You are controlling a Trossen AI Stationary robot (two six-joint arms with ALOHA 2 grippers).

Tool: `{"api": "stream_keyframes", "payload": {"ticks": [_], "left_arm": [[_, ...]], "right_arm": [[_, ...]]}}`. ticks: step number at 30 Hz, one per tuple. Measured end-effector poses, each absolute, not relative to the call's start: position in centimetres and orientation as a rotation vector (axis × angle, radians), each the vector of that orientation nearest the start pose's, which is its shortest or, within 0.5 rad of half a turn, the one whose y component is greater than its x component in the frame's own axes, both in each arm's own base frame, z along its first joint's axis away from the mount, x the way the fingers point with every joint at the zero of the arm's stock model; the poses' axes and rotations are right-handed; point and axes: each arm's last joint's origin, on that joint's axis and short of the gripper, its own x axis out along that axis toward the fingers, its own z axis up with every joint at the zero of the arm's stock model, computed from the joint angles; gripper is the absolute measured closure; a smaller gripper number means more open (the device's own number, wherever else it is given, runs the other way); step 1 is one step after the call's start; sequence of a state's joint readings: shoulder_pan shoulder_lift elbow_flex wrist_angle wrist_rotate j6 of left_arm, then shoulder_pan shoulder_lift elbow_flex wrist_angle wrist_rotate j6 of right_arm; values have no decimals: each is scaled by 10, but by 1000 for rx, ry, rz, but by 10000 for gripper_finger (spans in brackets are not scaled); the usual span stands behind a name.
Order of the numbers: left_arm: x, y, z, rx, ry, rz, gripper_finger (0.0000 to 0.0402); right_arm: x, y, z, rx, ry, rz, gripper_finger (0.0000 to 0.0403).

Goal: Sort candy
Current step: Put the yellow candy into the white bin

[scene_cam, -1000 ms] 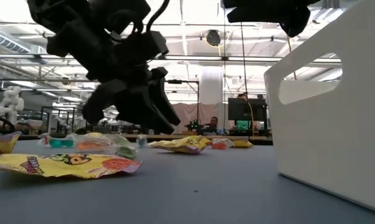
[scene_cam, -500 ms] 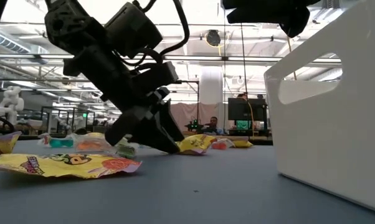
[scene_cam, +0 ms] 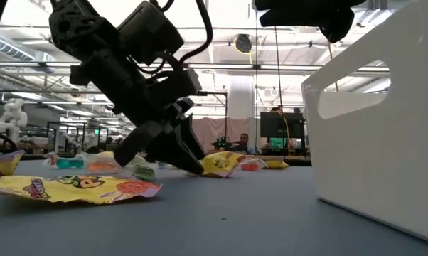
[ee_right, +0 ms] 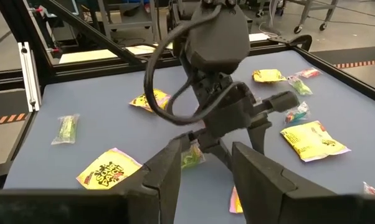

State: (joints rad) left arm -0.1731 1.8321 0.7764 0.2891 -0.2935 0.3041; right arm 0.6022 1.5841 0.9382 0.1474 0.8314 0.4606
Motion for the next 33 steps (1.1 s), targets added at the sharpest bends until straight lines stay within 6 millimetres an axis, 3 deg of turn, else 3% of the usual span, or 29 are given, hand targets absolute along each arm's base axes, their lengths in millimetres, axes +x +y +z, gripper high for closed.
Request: {"api": "stream_keyframes", "payload": {"ticks": [10, 26, 33], "left_arm": [[325, -56, 124, 474, 698, 0, 305], [326, -62, 127, 523, 686, -7, 309], [325, -78, 164, 528, 563, 34, 309]], "right_arm": [[286, 170, 226, 127, 314, -304, 271], [286, 170, 227, 131, 310, -303, 271], [286, 170, 227, 126, 309, -306, 271]]}}
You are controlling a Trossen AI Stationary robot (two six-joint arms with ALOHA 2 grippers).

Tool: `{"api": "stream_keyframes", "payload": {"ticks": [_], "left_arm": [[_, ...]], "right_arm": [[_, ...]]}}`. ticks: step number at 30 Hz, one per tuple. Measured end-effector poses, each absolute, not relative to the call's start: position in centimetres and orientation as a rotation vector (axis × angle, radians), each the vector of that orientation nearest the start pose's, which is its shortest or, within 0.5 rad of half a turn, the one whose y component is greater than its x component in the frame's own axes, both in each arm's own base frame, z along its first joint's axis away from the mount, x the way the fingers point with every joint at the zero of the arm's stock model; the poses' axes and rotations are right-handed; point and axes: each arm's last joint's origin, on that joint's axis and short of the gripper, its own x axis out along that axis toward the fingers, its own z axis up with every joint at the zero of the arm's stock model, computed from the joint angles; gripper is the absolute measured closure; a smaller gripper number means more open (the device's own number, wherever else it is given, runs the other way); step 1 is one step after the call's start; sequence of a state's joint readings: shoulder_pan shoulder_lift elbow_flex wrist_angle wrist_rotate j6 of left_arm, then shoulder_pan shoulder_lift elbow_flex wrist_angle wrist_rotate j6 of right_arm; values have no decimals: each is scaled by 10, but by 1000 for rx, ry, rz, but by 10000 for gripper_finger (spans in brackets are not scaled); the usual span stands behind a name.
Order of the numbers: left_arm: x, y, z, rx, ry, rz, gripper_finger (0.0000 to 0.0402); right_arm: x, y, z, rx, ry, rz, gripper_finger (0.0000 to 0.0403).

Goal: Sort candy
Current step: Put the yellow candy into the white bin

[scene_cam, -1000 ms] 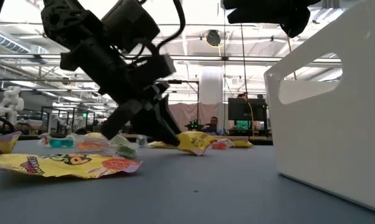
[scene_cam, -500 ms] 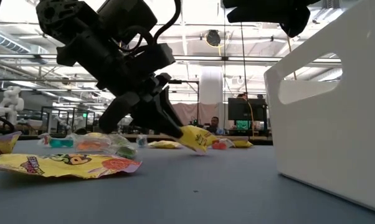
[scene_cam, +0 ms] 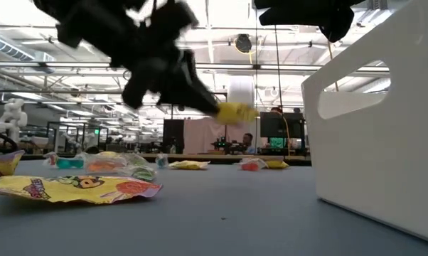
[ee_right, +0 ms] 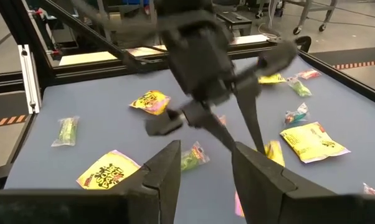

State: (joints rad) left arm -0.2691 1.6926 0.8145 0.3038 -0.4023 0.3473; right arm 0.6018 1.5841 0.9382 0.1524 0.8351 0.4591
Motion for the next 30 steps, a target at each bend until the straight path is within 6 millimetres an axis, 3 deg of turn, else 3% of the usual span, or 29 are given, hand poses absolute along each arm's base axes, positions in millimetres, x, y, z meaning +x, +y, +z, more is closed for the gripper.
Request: {"api": "stream_keyframes", "payload": {"ticks": [5, 9, 16, 20, 25, 30], "left_arm": [[314, -92, 193, 521, 468, 32, 309], [305, -103, 206, 517, 420, -3, 309], [298, -118, 210, 603, 400, -68, 309], [295, -125, 210, 663, 390, -98, 309], [295, -129, 213, 694, 357, -110, 309], [294, -129, 212, 706, 365, -104, 309]], "right_arm": [[287, 171, 222, 182, 304, -329, 263], [292, 169, 216, 197, 315, -342, 226], [297, 165, 208, 206, 332, -360, 129], [302, 158, 207, 272, 352, -336, 96], [315, 145, 199, 384, 400, -279, 95], [328, 138, 198, 410, 387, -192, 124]]}}
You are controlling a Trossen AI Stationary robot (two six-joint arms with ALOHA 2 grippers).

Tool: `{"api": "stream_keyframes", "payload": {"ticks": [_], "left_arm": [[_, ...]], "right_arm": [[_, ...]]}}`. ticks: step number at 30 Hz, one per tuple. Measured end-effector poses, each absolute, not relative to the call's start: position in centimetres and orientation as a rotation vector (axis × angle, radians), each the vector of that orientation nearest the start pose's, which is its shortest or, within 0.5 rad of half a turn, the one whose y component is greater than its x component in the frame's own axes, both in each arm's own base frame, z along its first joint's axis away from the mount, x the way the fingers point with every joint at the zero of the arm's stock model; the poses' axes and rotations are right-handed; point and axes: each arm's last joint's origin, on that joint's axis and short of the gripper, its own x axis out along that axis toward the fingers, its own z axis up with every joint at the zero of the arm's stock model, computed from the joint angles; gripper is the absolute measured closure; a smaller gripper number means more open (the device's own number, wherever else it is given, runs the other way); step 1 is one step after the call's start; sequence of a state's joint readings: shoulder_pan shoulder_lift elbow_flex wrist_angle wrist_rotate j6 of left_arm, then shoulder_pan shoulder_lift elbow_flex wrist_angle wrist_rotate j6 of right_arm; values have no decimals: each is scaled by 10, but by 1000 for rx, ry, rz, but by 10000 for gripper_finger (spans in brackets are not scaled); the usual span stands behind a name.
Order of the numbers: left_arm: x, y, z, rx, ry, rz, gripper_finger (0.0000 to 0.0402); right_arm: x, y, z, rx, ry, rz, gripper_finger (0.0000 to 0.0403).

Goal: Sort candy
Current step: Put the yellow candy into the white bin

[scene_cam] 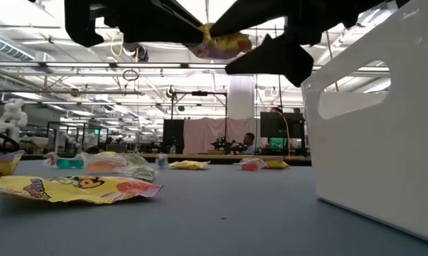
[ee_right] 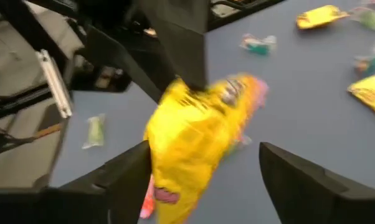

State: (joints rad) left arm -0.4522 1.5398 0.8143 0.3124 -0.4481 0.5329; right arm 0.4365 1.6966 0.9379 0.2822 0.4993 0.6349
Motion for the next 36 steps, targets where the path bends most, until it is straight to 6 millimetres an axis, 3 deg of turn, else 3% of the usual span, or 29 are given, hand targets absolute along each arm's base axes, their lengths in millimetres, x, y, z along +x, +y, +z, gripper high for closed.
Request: {"api": "stream_keyframes", "payload": {"ticks": [21, 29, 36], "left_arm": [[289, -135, 212, 739, 388, -4, 309], [285, -139, 213, 642, 379, 16, 309], [270, -146, 237, 561, 308, 22, 309]], "right_arm": [[328, 138, 198, 345, 396, -148, 366], [328, 138, 199, 318, 397, -140, 401], [322, 135, 218, 269, 358, -115, 399]]}}
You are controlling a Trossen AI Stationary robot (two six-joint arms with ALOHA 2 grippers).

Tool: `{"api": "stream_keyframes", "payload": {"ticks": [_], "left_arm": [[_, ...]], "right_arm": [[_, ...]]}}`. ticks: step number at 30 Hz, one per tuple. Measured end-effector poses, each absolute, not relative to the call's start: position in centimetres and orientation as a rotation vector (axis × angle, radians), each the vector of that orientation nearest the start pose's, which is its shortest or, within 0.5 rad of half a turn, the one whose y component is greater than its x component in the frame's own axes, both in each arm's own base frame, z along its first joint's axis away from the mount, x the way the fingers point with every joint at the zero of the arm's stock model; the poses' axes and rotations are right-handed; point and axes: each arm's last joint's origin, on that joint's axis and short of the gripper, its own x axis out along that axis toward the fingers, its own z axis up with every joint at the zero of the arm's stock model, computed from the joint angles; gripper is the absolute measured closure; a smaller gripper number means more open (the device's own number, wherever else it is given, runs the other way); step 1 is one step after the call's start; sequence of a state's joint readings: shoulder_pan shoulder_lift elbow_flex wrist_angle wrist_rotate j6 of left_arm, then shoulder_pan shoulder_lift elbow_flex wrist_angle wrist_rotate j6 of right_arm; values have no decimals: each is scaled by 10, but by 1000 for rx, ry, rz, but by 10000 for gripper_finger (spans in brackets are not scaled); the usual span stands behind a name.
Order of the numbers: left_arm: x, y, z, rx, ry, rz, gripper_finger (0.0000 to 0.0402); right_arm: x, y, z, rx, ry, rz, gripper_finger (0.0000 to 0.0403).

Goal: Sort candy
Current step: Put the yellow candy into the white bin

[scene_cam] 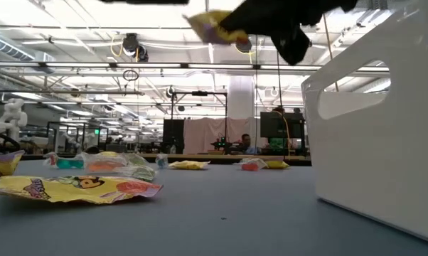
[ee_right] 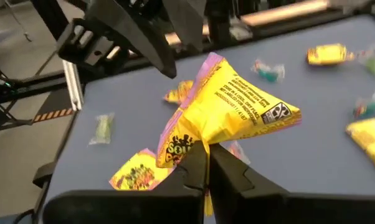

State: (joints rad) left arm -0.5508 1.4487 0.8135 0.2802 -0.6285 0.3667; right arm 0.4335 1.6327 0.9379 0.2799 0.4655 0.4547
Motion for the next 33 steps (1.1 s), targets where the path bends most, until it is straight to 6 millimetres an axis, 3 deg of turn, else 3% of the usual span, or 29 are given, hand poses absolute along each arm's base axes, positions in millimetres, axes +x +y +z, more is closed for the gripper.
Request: {"api": "stream_keyframes", "payload": {"ticks": [8, 17, 24, 33], "left_arm": [[248, -140, 255, 404, 334, 26, 309], [239, -134, 256, 322, 394, 32, 309], [232, -126, 247, 278, 336, 40, 309], [222, -115, 246, 209, 299, 2, 309]], "right_arm": [[306, 132, 256, 126, 262, -56, 399], [288, 128, 289, -76, 161, -65, 399], [282, 135, 295, -196, 124, -76, 399], [294, 151, 280, -210, 102, -49, 399]]}}
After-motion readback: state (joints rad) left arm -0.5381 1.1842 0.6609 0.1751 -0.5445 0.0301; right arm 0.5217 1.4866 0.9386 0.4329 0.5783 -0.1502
